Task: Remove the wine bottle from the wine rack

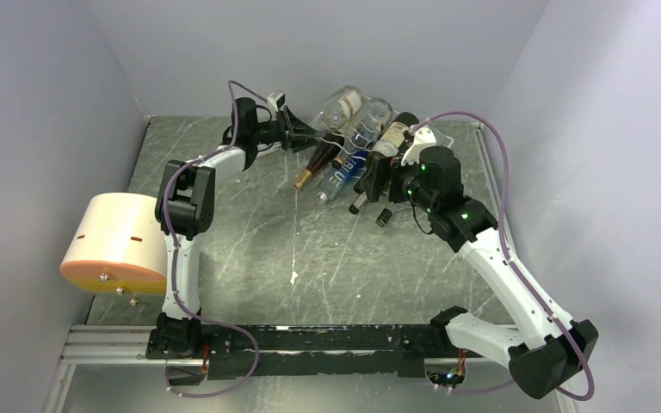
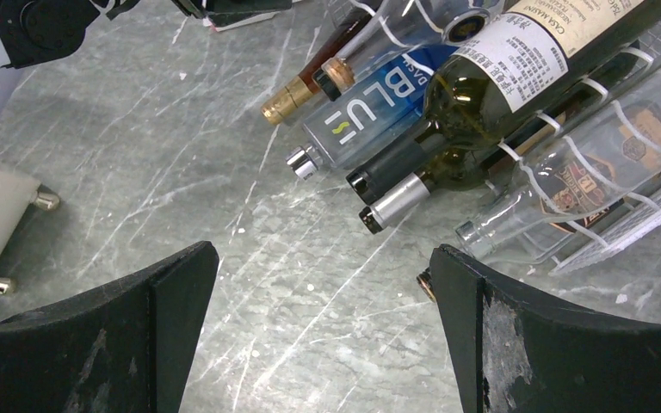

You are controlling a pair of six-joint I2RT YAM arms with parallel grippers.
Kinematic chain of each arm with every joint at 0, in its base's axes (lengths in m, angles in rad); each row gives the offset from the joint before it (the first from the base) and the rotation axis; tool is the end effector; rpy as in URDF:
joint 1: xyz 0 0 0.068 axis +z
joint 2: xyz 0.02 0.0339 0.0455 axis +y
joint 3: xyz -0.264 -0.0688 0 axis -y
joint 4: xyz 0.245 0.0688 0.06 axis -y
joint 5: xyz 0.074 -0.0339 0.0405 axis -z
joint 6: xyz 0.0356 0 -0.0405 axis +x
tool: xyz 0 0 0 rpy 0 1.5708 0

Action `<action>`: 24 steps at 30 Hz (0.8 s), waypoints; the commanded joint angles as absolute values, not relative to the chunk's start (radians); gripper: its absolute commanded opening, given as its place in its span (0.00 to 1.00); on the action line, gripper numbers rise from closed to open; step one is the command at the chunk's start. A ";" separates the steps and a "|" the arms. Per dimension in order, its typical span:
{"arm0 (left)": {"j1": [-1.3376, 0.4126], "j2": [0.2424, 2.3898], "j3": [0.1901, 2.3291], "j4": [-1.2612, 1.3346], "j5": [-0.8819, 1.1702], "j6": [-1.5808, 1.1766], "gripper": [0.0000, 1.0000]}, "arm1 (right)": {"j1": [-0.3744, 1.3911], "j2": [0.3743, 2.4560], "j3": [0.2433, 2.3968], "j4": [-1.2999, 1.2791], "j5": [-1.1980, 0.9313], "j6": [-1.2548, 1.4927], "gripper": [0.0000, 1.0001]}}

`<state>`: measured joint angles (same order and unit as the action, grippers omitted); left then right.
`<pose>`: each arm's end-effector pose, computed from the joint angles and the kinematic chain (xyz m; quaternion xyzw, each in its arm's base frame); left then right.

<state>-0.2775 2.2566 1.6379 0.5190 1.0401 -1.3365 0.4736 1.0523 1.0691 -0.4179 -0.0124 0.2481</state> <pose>0.4851 -0.1701 0.2154 -0.0372 0.7237 -0.6754 0.1366 0.2081 0.1071 0.3641 -0.0972 0.8281 0.1998 0.5147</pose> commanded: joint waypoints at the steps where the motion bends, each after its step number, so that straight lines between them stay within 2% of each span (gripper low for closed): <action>1: -0.278 2.124 1.677 0.861 1.124 -1.369 0.07 | 0.479 1.061 1.067 -0.392 -0.025 0.255 1.00; 6: -0.278 2.095 1.659 0.880 1.118 -1.388 0.07 | 0.478 1.061 1.070 -0.394 -0.027 0.256 1.00; 15: -0.263 1.963 1.614 0.762 1.116 -1.316 0.07 | 0.478 1.067 1.078 -0.369 -0.042 0.267 1.00; 20: -0.228 1.856 1.541 0.657 1.100 -1.254 0.07 | 0.479 1.087 1.103 -0.362 -0.047 0.257 1.00; 24: -0.199 1.766 1.425 0.671 1.102 -1.276 0.07 | 0.481 1.119 1.146 -0.357 -0.051 0.219 1.00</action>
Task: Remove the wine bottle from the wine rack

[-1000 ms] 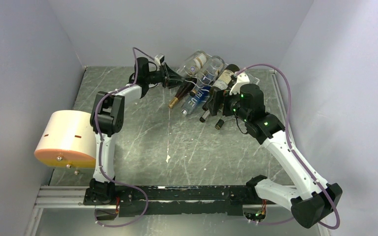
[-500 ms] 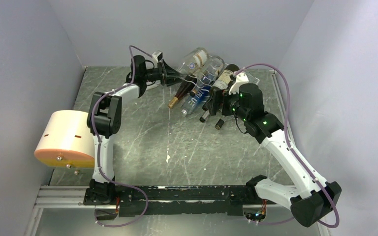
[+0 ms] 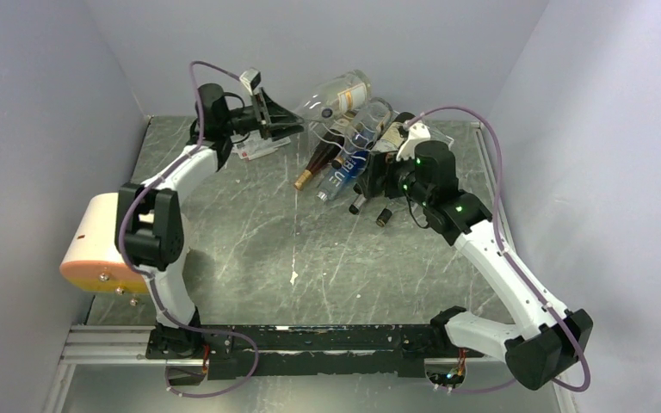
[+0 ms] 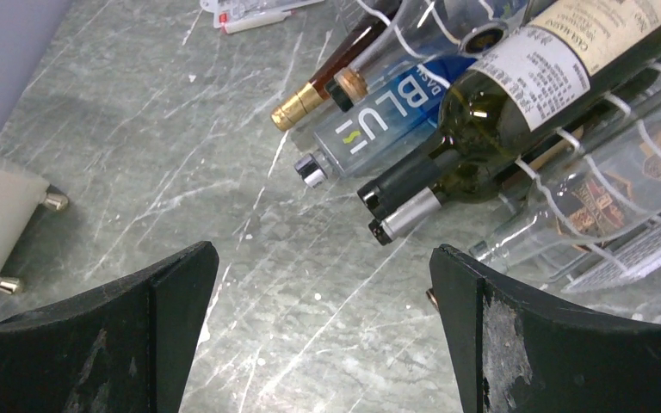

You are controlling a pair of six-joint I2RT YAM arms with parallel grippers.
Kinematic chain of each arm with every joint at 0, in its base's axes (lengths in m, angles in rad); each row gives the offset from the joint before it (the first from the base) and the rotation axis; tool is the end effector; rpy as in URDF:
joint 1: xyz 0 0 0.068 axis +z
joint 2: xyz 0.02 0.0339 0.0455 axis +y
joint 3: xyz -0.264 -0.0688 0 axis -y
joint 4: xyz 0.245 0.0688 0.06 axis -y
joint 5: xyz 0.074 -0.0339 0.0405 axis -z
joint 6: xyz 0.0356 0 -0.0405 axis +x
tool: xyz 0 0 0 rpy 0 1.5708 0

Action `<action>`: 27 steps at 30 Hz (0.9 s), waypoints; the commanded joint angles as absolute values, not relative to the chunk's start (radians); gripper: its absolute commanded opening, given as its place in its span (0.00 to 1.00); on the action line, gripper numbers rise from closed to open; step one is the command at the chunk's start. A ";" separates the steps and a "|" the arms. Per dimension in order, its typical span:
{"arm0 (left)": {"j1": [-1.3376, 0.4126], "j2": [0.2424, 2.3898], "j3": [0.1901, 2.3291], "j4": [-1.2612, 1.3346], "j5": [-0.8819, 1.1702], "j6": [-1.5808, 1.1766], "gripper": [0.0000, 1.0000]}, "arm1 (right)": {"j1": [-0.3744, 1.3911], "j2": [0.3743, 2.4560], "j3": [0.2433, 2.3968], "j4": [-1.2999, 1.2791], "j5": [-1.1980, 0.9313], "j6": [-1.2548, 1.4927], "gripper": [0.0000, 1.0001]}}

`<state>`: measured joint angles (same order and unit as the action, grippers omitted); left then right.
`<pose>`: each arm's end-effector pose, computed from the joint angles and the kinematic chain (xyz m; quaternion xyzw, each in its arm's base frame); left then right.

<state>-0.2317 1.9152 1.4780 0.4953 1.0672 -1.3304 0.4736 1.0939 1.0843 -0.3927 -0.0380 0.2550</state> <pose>0.4284 -0.1331 0.3179 0.0070 0.6971 -0.6888 0.1990 0.2176 0.1130 0.3628 -0.1014 0.8279 0.2113 0.5096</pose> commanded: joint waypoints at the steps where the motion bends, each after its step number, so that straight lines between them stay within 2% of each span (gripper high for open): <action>1: -0.191 1.745 1.395 0.679 1.104 -1.286 0.07 | 0.483 1.132 1.164 -0.358 -0.064 0.205 1.00; 5: -0.156 1.637 1.288 0.598 1.100 -1.240 0.07 | 0.525 1.195 1.220 -0.323 -0.107 0.160 1.00; 11: -0.139 1.470 1.231 0.130 1.024 -0.943 0.07 | 0.633 1.381 1.340 -0.318 -0.134 0.183 1.00; 14: -0.125 1.378 1.168 -0.033 0.953 -0.853 0.07 | 0.695 1.417 1.326 -0.270 -0.163 0.234 1.00; 22: -0.124 1.275 0.996 -0.258 0.840 -0.683 0.07 | 0.806 1.519 1.264 -0.137 -0.210 0.268 1.00; 27: -0.133 1.247 1.000 -0.394 0.695 -0.568 0.07 | 0.825 1.584 1.233 -0.061 -0.235 0.254 1.00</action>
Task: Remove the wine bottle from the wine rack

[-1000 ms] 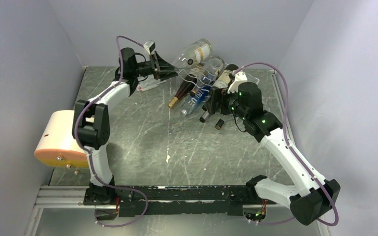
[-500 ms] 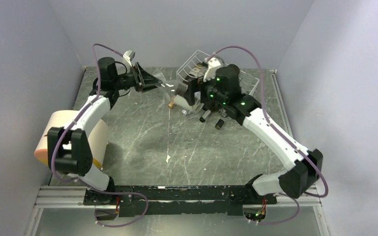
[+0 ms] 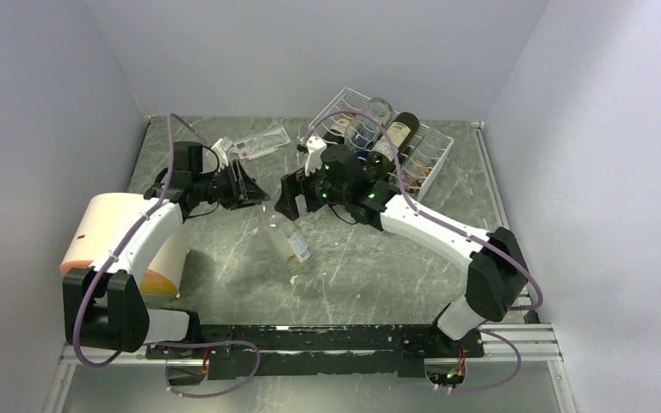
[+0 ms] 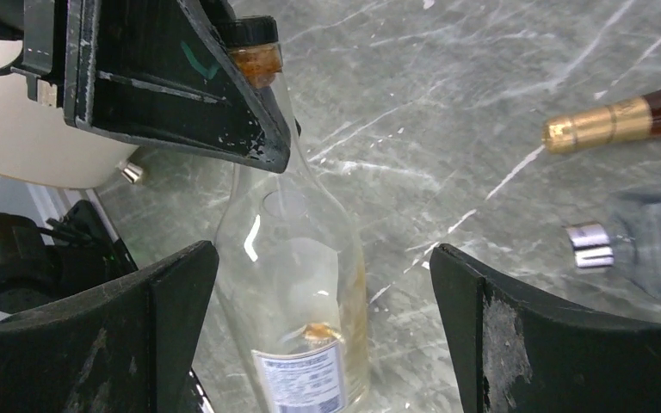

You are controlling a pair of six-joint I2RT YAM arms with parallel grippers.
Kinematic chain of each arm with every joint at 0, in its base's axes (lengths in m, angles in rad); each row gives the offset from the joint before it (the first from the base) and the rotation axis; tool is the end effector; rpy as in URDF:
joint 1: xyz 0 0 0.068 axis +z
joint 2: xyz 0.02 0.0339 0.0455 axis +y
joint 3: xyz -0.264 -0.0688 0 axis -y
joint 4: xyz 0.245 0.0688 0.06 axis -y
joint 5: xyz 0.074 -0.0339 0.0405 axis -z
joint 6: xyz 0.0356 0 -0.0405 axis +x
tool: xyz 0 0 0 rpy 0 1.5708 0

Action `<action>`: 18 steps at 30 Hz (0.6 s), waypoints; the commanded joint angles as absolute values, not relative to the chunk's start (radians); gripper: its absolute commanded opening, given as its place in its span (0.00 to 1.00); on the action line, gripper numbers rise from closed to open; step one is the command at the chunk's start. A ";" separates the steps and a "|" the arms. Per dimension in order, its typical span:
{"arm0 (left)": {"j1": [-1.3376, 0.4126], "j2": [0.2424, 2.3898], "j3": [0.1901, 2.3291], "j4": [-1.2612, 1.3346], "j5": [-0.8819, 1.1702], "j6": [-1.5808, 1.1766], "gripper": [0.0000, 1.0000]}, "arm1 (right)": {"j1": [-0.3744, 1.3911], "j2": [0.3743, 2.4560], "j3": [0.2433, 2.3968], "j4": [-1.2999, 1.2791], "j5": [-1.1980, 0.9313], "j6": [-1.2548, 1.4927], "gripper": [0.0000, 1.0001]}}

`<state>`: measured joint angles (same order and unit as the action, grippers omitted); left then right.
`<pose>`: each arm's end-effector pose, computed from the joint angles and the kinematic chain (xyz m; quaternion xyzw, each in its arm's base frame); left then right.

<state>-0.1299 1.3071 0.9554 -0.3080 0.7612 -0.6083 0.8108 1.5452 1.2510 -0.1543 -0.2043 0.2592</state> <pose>0.2752 -0.0607 0.2792 -0.0388 0.8487 -0.4585 0.2606 0.2450 0.2682 0.3166 -0.2816 0.7956 0.3442 0.4114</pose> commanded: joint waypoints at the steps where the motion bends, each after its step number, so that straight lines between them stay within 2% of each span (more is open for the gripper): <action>1: -0.137 1.242 1.012 -0.423 0.664 -0.539 0.07 | 0.826 1.591 1.229 -0.056 -0.242 0.252 1.00; 11: -0.204 1.170 1.139 -0.648 0.224 -0.378 0.07 | 0.833 1.548 1.182 -0.039 -0.215 0.269 1.00; 18: -0.204 1.230 1.320 -0.680 0.066 -0.309 0.07 | 0.833 1.448 1.136 -0.090 -0.161 0.257 1.00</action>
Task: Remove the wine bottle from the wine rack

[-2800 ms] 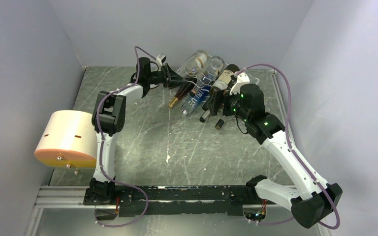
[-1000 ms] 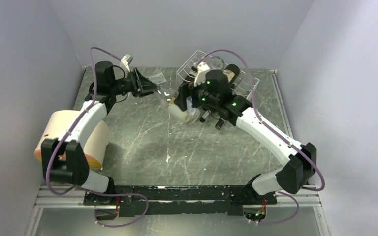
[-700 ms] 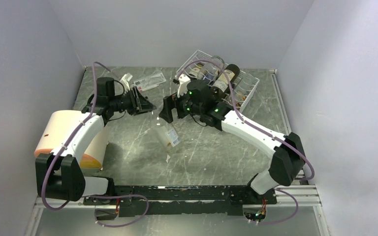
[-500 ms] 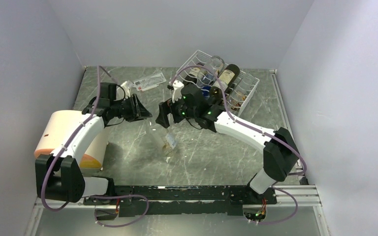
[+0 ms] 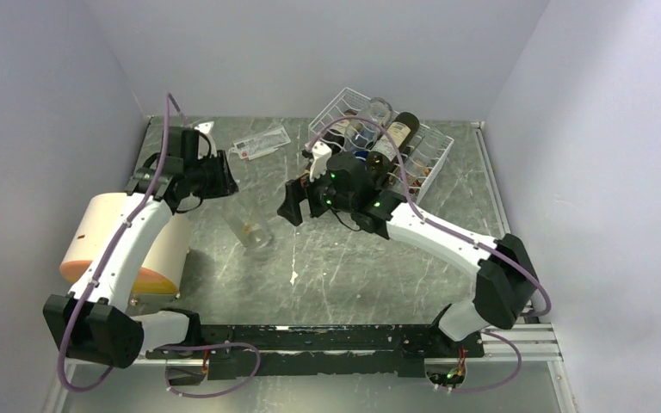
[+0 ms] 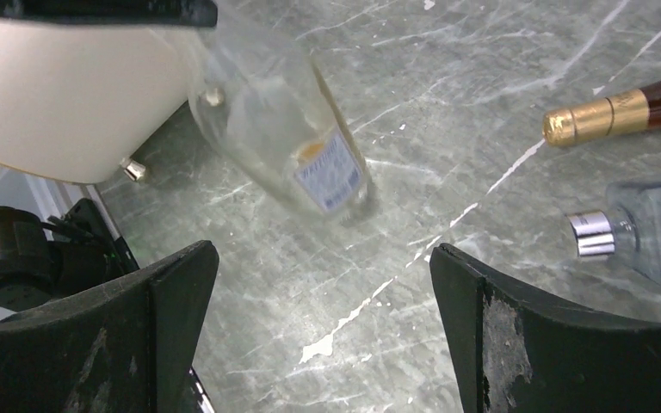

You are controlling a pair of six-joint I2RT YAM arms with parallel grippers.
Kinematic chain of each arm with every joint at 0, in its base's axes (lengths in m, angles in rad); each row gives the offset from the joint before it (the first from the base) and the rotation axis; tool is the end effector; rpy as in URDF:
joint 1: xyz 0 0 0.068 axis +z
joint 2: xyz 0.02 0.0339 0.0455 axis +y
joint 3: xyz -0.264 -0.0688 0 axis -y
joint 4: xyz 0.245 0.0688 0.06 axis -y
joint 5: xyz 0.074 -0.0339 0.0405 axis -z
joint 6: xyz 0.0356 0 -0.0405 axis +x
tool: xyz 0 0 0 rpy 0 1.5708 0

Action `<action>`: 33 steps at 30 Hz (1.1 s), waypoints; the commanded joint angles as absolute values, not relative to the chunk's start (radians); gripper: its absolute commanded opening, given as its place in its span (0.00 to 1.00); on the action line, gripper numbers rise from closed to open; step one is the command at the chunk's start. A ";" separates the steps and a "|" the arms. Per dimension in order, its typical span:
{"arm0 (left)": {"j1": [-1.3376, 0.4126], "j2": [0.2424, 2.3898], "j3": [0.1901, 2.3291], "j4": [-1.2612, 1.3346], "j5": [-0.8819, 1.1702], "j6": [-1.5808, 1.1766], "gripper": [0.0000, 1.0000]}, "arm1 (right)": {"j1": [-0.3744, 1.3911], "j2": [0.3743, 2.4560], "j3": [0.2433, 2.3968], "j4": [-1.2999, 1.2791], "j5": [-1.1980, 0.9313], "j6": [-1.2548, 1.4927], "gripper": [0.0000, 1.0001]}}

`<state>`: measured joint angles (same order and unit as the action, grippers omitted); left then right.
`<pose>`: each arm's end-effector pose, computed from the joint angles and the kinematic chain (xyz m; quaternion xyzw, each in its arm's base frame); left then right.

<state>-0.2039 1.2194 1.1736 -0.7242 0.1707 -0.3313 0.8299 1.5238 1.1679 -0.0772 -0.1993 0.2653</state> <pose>0.2484 -0.0575 0.3342 -0.0252 0.9178 -0.1784 0.3538 0.2358 0.2682 0.3024 -0.2850 0.7902 0.3506 0.4140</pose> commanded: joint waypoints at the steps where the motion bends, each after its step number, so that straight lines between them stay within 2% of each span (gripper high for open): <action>1: -0.204 1.247 1.345 -0.674 0.039 -0.306 0.07 | 0.833 1.432 1.129 -0.097 -0.154 0.255 1.00; 9: -0.163 1.389 1.488 -0.598 -0.155 -0.267 0.07 | 0.833 1.335 1.076 -0.160 -0.075 0.250 1.00; 13: -0.139 1.407 1.483 -0.478 -0.217 -0.217 0.07 | 0.832 1.295 1.046 -0.168 -0.047 0.251 1.00; 25: -0.070 1.492 1.459 -0.415 -0.245 -0.184 0.07 | 0.830 1.266 1.054 -0.223 0.021 0.233 1.00; 31: -0.067 1.460 1.363 -0.355 -0.247 -0.166 0.07 | 0.829 1.278 1.076 -0.240 0.018 0.230 1.00; 33: -0.067 1.443 1.326 -0.339 -0.243 -0.154 0.21 | 0.829 1.284 1.080 -0.243 0.016 0.231 1.00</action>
